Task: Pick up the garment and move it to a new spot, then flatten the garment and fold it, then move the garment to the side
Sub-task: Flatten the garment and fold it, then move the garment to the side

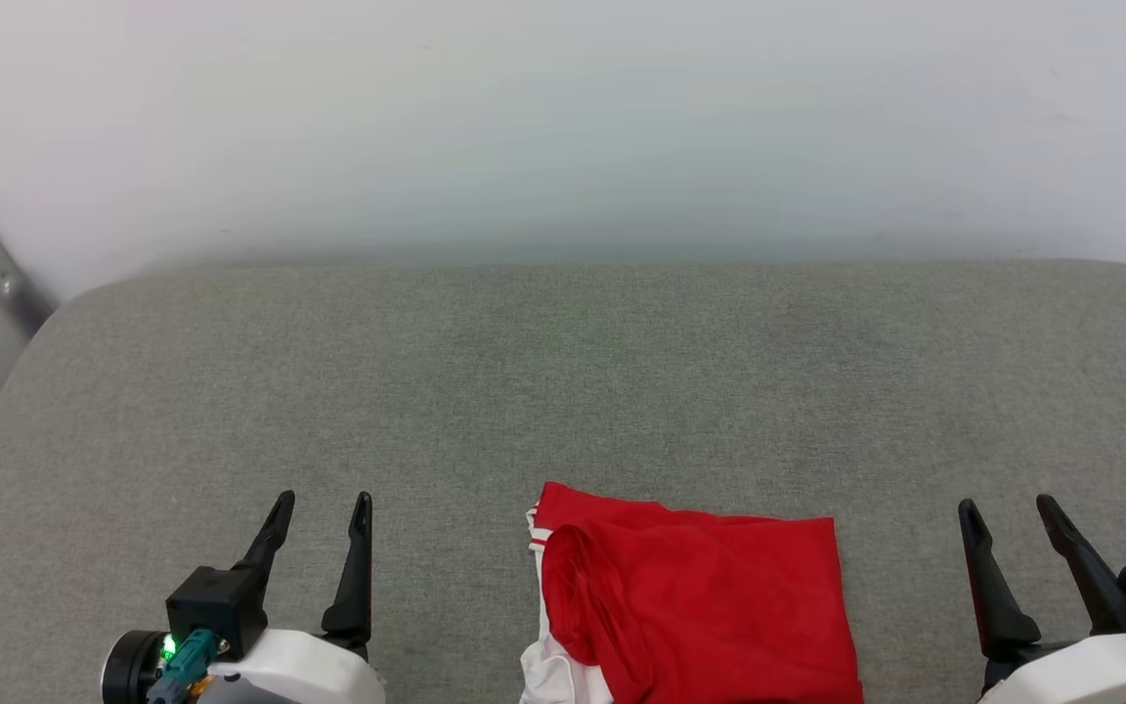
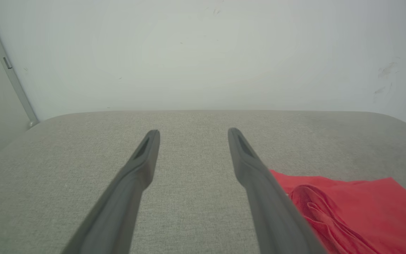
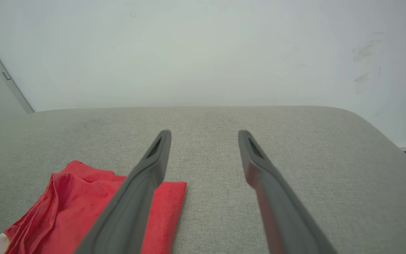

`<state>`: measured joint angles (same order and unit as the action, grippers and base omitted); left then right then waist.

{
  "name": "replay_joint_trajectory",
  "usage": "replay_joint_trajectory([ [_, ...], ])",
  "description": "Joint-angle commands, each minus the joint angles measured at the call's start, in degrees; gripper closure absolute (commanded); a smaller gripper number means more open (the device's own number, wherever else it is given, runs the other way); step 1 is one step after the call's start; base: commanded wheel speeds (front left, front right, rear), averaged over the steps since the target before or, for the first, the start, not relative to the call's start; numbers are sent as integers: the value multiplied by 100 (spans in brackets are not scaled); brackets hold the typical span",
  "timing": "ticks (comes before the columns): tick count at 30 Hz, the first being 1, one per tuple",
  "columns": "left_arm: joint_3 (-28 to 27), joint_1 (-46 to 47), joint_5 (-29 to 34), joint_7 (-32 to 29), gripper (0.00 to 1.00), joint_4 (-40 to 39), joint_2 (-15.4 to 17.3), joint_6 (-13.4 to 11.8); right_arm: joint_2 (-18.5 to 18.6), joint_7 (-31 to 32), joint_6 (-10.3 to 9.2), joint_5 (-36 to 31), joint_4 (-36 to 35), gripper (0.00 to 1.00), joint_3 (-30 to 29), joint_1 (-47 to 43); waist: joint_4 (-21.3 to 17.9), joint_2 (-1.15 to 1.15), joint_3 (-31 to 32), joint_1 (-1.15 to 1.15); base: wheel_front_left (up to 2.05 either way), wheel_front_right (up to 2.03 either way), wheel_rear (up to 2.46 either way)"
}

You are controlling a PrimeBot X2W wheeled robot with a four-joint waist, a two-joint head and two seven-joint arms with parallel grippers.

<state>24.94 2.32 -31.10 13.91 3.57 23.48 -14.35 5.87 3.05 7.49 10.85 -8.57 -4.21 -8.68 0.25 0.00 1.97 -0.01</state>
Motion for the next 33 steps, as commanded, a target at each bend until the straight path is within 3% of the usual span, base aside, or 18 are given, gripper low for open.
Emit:
replay_joint_trajectory([
  [1, -21, -58, -22, 35, 0, 14, 20, -5, -40, 15, -2, -10, -22, 0, 8, -55, -12, 0, 5, 1, 0, 0, 0],
  [7, -54, -67, -47, 40, 0, 5, 27, -25, -115, 165, -2, 139, 27, 0, -74, -31, -47, 0, -3, 1, 0, 0, 0],
  [10, -70, -41, -59, 50, 0, -20, 14, -46, -146, 591, -2, 432, 153, 0, -376, -60, -62, 0, -28, 1, 0, 0, 0],
  [16, -103, 36, -47, 72, 0, -80, -25, -65, 36, 2156, -2, 1054, 741, 0, -1522, 204, -72, 0, -136, 1, 0, 0, 0],
  [20, -64, 147, 7, 84, 0, -111, -55, -26, 181, 3174, -2, 1393, 1147, 0, -1973, 489, 4, 0, -261, 1, 0, 0, 0],
  [27, -30, 449, 108, 102, 0, -145, -141, 103, -54, 5046, -1, 2053, 1700, 0, -2357, 1121, 223, 0, -652, 1, 0, 0, 0],
  [33, -101, 651, 132, 121, 0, -60, -208, 219, -289, 5788, -1, 2809, 2074, 0, -2222, 1645, 425, 0, -973, 1, 0, 0, 0],
])
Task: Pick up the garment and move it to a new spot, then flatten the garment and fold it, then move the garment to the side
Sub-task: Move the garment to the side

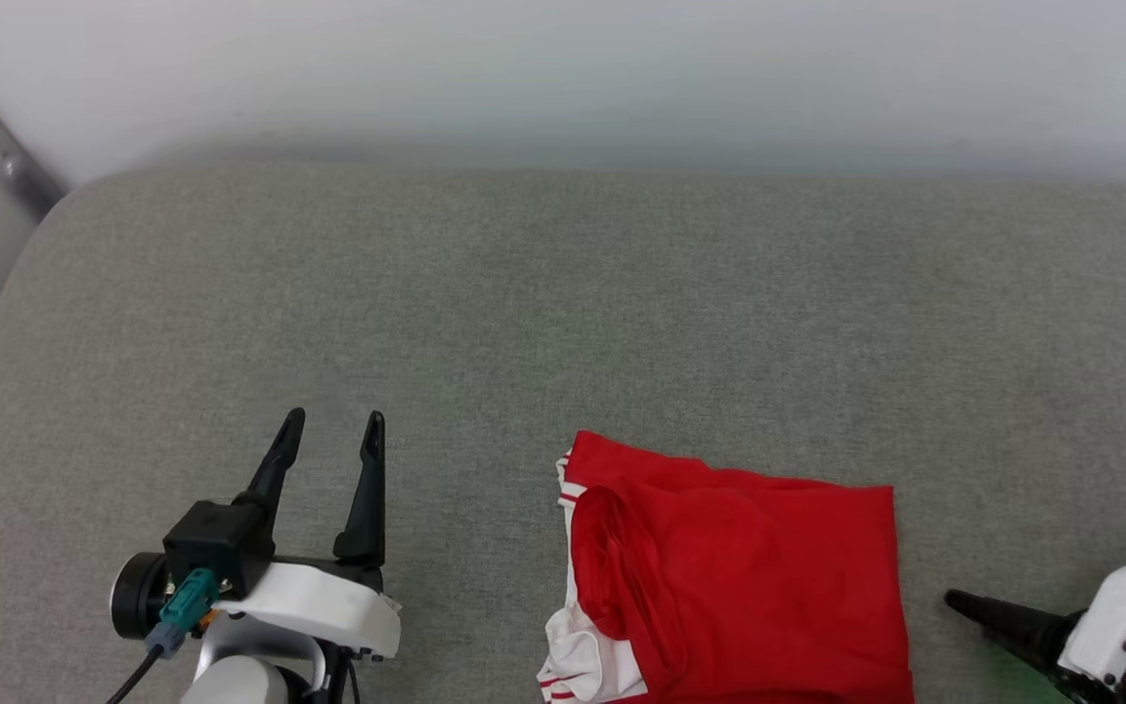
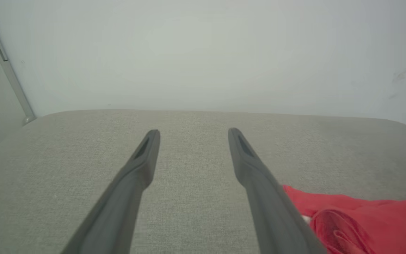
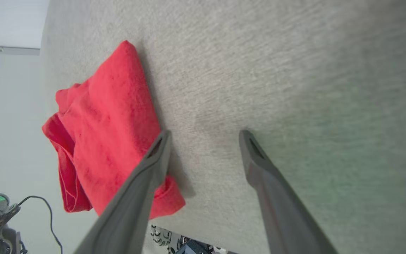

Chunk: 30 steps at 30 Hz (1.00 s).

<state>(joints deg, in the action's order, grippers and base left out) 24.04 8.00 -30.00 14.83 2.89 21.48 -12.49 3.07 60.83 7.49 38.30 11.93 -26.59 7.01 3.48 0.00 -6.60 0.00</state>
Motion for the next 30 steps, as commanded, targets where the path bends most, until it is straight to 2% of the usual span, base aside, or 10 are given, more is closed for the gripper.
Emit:
replay_joint_trajectory([
  [1, -21, 123, 42, 31, 0, 23, -27, 48, -9, 50, -1, 285, 160, 0, 114, 145, 137, 0, -164, 0, 0, 0, 0],
  [9, -73, 283, 150, 42, 0, 145, -123, 173, -54, -240, -6, 1459, 1386, 0, 1081, 472, 307, 0, -323, 0, 0, 0, 0],
  [10, -80, 284, 159, 43, 0, 162, -135, 186, -66, -260, -7, 1449, 1510, 17, 1173, 480, 316, 0, -316, 0, 0, 0, 0],
  [11, -93, 283, 167, 43, 0, 178, -140, 185, -75, -307, -7, 1420, 1583, 58, 1245, 497, 322, 0, -307, 0, 0, 0, 0],
  [12, -93, 283, 167, 43, 0, 178, -140, 185, -75, -307, -7, 1420, 1583, 58, 1245, 497, 322, 0, -307, 0, 0, 0, 0],
  [13, -110, 280, 180, 42, 0, 193, -147, 196, -77, -342, -7, 1401, 1633, 83, 1308, 525, 322, 0, -291, 0, 0, 0, 0],
  [14, -125, 267, 197, 39, 0, 205, -148, 210, -80, -383, -7, 1392, 1657, 100, 1366, 544, 315, 0, -270, 0, 0, 0, 0],
  [17, -153, 174, 226, 39, 0, 233, -154, 226, -39, -524, -5, 1274, 1484, 100, 1543, 620, 257, 0, -169, 0, 0, 0, 0],
  [22, -166, 62, 288, 34, 0, 253, -129, 215, 376, -956, -2, 606, 841, 100, 2193, 702, 31, 0, 17, 0, 0, 0, 0],
  [30, -163, -150, 259, 34, 0, 245, -159, 194, 1101, -1211, -2, -640, 247, 100, 3141, 877, -675, 0, 381, 0, 0, 0, 0],
])
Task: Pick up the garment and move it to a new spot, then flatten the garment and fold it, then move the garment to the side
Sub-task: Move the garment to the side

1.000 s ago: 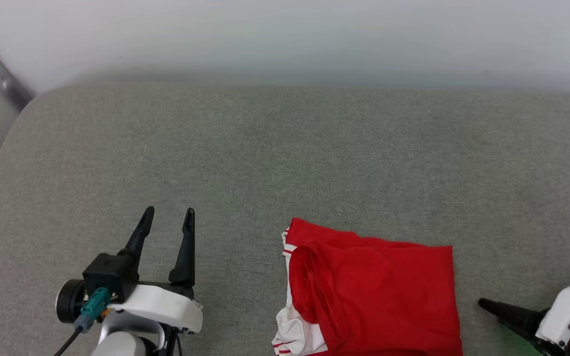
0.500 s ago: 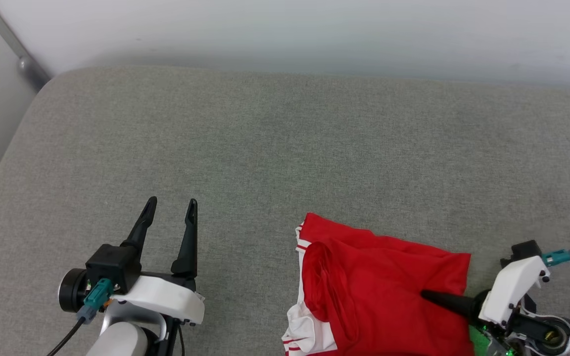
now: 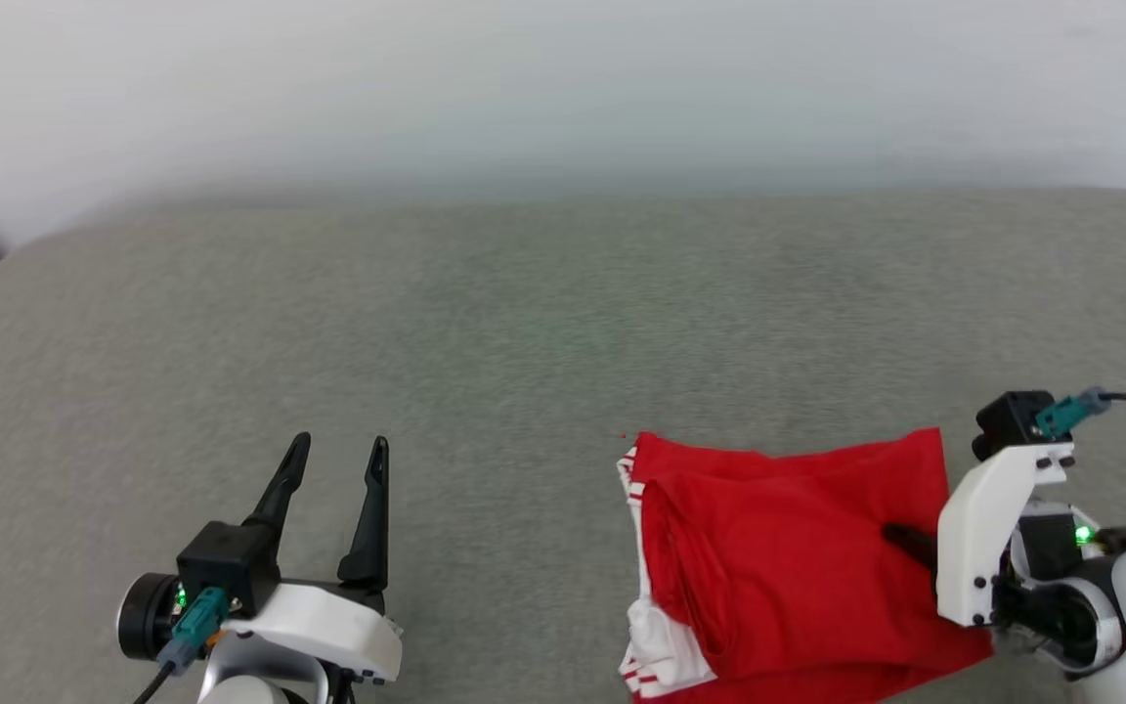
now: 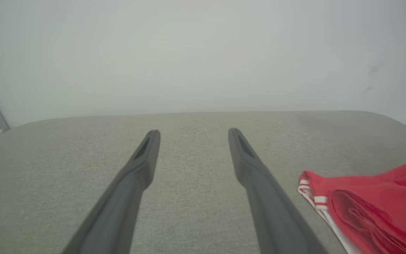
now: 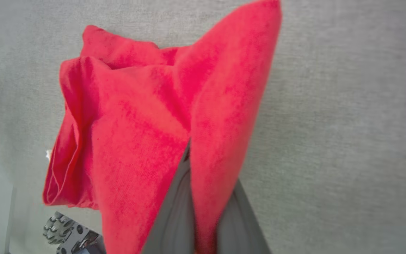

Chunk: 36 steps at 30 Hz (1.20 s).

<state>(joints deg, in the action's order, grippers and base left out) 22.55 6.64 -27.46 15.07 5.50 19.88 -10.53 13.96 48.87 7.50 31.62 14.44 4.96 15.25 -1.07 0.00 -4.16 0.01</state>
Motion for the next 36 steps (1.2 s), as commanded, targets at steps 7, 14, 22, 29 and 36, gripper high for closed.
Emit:
replay_joint_trajectory([
  [7, -27, 66, 79, 9, 0, -166, 80, -28, 363, 332, -3, -544, -356, 100, 79, 378, -1120, 0, -139, -1, 0, 0, 0],
  [14, -56, 828, 297, -174, 0, -531, 310, 59, 593, 123, -4, -921, -191, 100, -389, 1020, -1726, 0, -1182, -1, 0, 0, 0],
  [22, -66, 1821, 596, -541, 0, -1140, 580, 145, 923, -710, -3, -1422, 421, 100, -1149, 1855, -1875, 0, -2405, -1, 0, 0, 0],
  [29, -25, 2448, 840, -843, 0, -1595, 795, 247, 842, -1651, -4, -2010, 973, 100, -2012, 2567, -1882, 0, -3199, -1, 0, 0, 0],
  [36, 76, 2681, 900, -912, 0, -1730, 807, 321, 583, -2546, -5, -2878, 1599, 64, -2771, 2942, -1780, 0, -3503, -1, 0, 0, 0],
])
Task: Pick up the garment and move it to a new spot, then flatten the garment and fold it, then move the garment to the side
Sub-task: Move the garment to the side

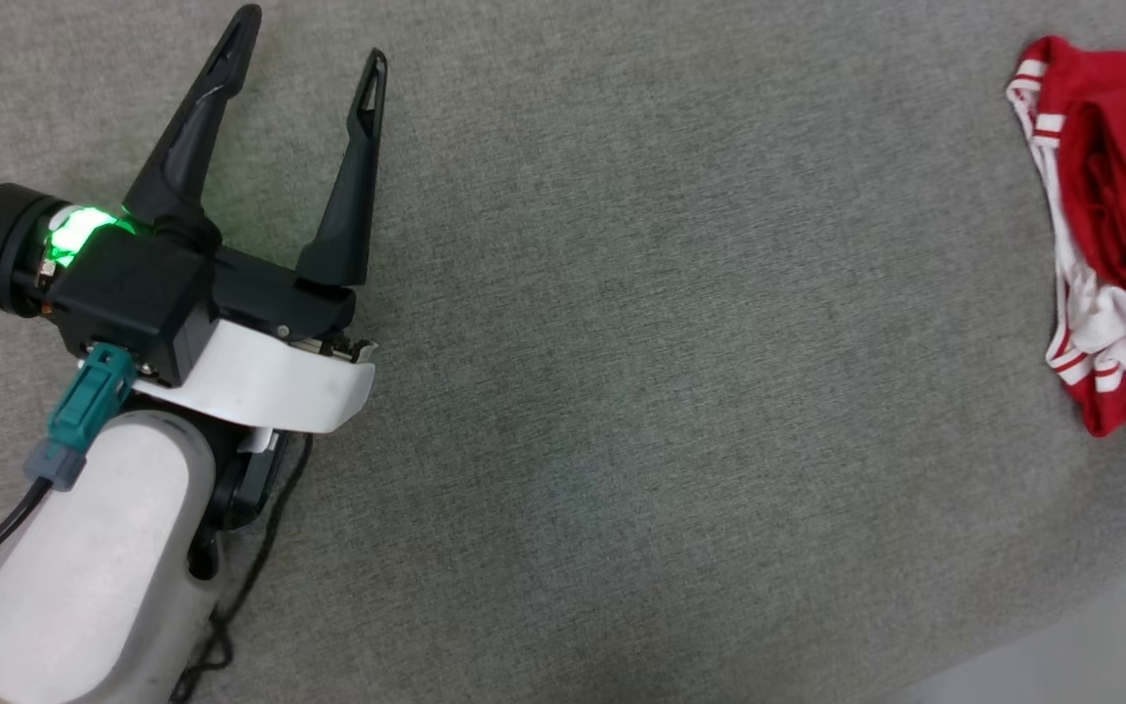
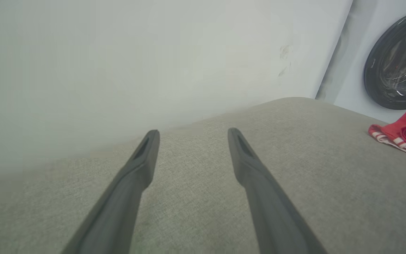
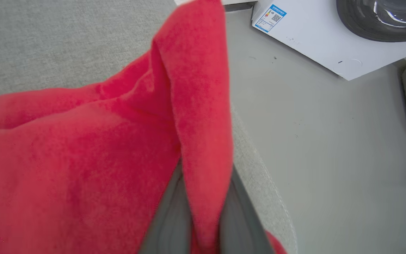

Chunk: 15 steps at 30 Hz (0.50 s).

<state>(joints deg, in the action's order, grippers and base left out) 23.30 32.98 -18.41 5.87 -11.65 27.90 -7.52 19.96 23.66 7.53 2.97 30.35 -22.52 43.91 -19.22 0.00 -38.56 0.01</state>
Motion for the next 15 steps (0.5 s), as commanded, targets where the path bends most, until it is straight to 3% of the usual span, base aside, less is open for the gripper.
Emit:
replay_joint_trajectory([
  [1, 3, 42, -11, 14, 0, 2, 6, 20, -38, -173, -8, -191, 84, 0, -114, 97, 42, 0, -70, -1, 0, 0, 0],
  [9, -13, -228, -108, 215, 0, 248, -35, -48, -136, -1179, -8, -1049, 472, 0, -710, 48, 109, 0, 251, -1, 0, 0, 0],
  [15, -32, -736, -321, 474, 0, 582, -179, -171, -17, -1836, -8, -1066, 562, 0, -502, -429, 199, 0, 1012, -1, 0, 0, 0],
])
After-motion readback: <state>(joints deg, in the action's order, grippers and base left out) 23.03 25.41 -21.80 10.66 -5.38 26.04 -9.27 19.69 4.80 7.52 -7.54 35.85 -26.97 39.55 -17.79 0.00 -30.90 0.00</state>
